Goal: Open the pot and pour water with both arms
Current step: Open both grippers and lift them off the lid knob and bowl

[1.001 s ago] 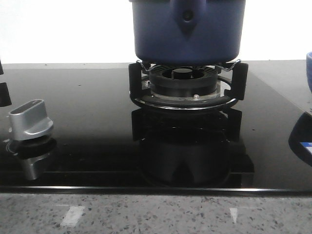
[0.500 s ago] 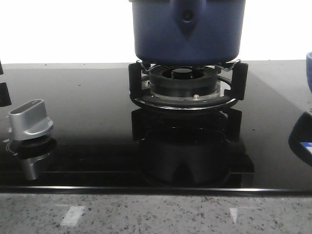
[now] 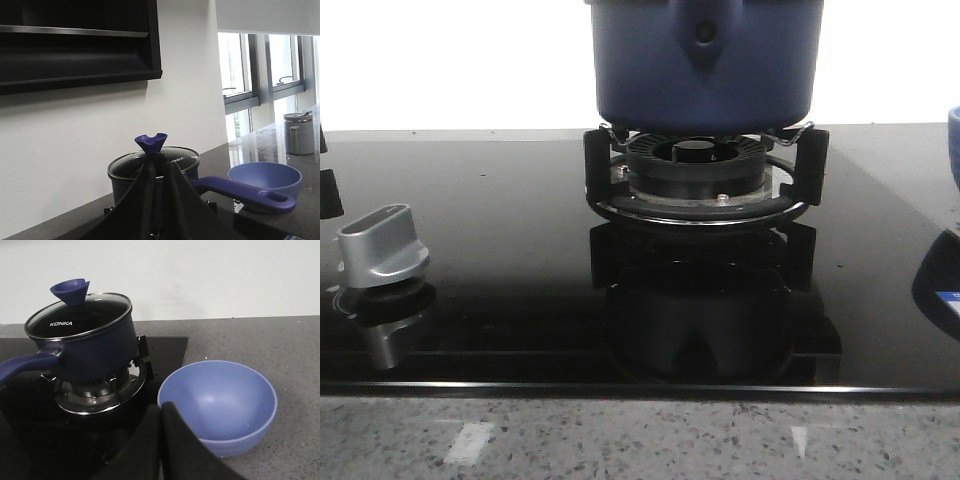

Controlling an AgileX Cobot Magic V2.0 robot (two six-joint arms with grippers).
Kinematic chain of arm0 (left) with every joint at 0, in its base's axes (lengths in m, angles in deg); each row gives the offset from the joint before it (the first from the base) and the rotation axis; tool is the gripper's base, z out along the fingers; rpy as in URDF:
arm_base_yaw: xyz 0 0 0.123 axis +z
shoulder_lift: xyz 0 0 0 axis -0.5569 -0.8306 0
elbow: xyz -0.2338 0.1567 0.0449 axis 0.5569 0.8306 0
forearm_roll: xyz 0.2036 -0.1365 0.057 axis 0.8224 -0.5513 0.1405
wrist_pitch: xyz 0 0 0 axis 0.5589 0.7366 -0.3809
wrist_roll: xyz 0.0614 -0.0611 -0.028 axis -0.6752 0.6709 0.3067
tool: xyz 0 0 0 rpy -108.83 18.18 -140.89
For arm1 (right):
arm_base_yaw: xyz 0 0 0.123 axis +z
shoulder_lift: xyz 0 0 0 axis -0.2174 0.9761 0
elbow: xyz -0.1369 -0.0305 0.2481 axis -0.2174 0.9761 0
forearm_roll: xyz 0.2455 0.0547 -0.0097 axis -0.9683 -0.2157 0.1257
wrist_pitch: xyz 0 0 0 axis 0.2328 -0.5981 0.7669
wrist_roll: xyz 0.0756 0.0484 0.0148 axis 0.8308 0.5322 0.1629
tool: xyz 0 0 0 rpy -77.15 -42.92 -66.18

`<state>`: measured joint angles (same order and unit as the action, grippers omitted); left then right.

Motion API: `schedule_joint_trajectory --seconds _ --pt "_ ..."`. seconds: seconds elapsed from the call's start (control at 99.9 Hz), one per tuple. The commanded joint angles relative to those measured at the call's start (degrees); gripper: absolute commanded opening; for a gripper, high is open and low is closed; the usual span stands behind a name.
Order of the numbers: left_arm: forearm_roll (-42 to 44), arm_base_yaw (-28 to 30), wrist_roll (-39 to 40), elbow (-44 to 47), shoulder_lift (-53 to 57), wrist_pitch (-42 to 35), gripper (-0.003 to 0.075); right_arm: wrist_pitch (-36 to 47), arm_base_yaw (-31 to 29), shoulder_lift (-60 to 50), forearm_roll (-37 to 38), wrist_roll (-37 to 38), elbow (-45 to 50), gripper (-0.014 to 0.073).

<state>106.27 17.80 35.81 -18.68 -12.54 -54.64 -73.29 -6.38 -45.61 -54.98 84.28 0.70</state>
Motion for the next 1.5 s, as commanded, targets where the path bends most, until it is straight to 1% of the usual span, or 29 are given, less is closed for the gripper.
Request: schedule_joint_trajectory --seconds 0.0,0.05,0.09,0.14,0.17,0.19,0.34,0.47,0.54,0.64,0.66,0.701,0.731,0.771,0.781,0.791,0.801,0.811,0.851,0.871,0.901,0.931,1.061,1.181,1.251,1.321,1.381,1.451,1.491 --pt "-1.2 0.1 0.0 -1.4 -0.6 0.4 -0.0020 4.8 0.0 0.9 0.4 -0.6 -1.2 -0.0068" --pt "0.4 0.1 0.0 -1.0 -0.6 0.6 -0.0020 4.8 0.0 0.9 0.4 -0.6 -1.2 -0.0068" --pt "4.8 0.1 1.7 -0.8 -0.6 0.9 -0.0020 4.8 0.0 0.9 0.4 -0.6 -1.2 -0.0068" --pt "12.4 0.5 7.8 -0.8 -0.5 1.5 -0.0020 4.8 0.0 0.9 0.4 -0.6 -1.2 -0.0069" --pt "19.0 1.0 14.1 -0.8 -0.4 1.7 -0.0020 4.8 0.0 0.9 0.4 -0.6 -1.2 -0.0068" --pt "21.8 1.5 17.7 -0.8 -0.3 1.9 -0.0020 4.8 0.0 0.9 0.4 -0.6 -1.2 -0.0068" --pt "21.5 8.1 18.2 1.8 1.8 3.1 -0.0020 4.8 0.0 0.9 0.4 -0.6 -1.2 -0.0068" --pt "21.5 15.3 23.9 4.8 5.3 2.6 -0.0020 4.8 0.0 0.9 0.4 -0.6 -1.2 -0.0068" --pt "21.5 17.6 24.4 5.9 6.5 -0.1 -0.0020 4.8 0.0 0.9 0.4 -0.6 -1.2 -0.0068" --pt "21.2 18.4 23.3 6.6 7.0 -2.9 -0.0020 4.8 0.0 0.9 0.4 -0.6 -1.2 -0.0069" --pt "20.5 18.1 22.2 6.7 7.2 -2.9 -0.0020 4.8 0.0 0.9 0.4 -0.6 -1.2 -0.0068" --pt "15.1 17.8 17.7 7.1 7.2 -2.6 -0.0020 4.8 0.0 0.9 0.4 -0.6 -1.2 -0.0068" --pt "9.8 17.4 10.8 7.5 7.2 -2.5 -0.0020 4.8 0.0 0.9 0.4 -0.6 -1.2 -0.0068" --pt "0.1 17.1 2.5 8.0 7.2 -2.2 -0.0020 4.8 0.0 0.9 0.4 -0.6 -1.2 -0.0068" --pt "-3.5 16.9 -0.9 8.2 7.2 -2.2 -0.0020 4.8 0.0 0.9 0.4 -0.6 -1.2 -0.0068" --pt "-5.3 16.7 -2.7 8.3 7.2 -2.2 -0.0020 4.8 0.0 0.9 0.4 -0.6 -1.2 -0.0068" --pt "-7.3 16.6 -6.4 8.3 7.2 -2.2 -0.0020 4.8 0.0 0.9 0.4 -0.6 -1.2 -0.0068" --pt "-11.2 16.6 -8.2 8.4 7.2 -2.0 -0.0020 4.8 0.0 0.9 0.4 -0.6 -1.2 -0.0068" --pt "-22.0 16.1 -17.7 8.7 7.2 -1.4 -0.0020 4.8 0.0 0.9 0.4 -0.6 -1.2 -0.0068" --pt "-24.9 15.9 -20.9 8.8 7.2 -1.1 -0.0020 4.8 0.0 0.9 0.4 -0.6 -1.2 -0.0068" --pt "-29.0 15.7 -22.9 8.8 7.2 -0.6 -0.0020 4.8 0.0 0.9 0.4 -0.6 -1.2 -0.0069" --pt "-29.7 15.7 -22.6 8.7 7.2 -0.1 -0.0020 4.8 0.0 0.9 0.4 -0.6 -1.2 -0.0068" --pt "-29.6 15.6 -16.4 9.1 7.2 0.5 -0.0020 4.8 0.0 0.9 0.4 -0.6 -1.2 -0.0068" --pt "-29.8 15.6 -15.6 9.5 7.2 0.8 -0.0020 4.8 0.0 0.9 0.4 -0.6 -1.2 -0.0068" --pt "-33.0 15.6 -14.5 10.5 7.2 1.9 -0.0020 4.8 0.0 0.9 0.4 -0.6 -1.2 -0.0068" --pt "-36.8 15.6 -14.5 12.8 7.3 0.6 -0.0020 4.8 0.0 0.9 0.4 -0.6 -1.2 -0.0068" --pt "-38.3 15.6 -14.9 15.1 7.3 -1.4 -0.0020 4.8 0.0 0.9 0.4 -0.6 -1.2 -0.0068" --pt "-40.2 15.6 -17.6 17.8 7.4 -3.5 -0.0020 4.8 0.0 0.9 0.4 -0.6 -1.2 -0.0069" --pt "-42.7 15.6 -20.5 19.3 7.4 -5.2 -0.0020 4.8 0.0 0.9 0.4 -0.6 -1.2 -0.0068"
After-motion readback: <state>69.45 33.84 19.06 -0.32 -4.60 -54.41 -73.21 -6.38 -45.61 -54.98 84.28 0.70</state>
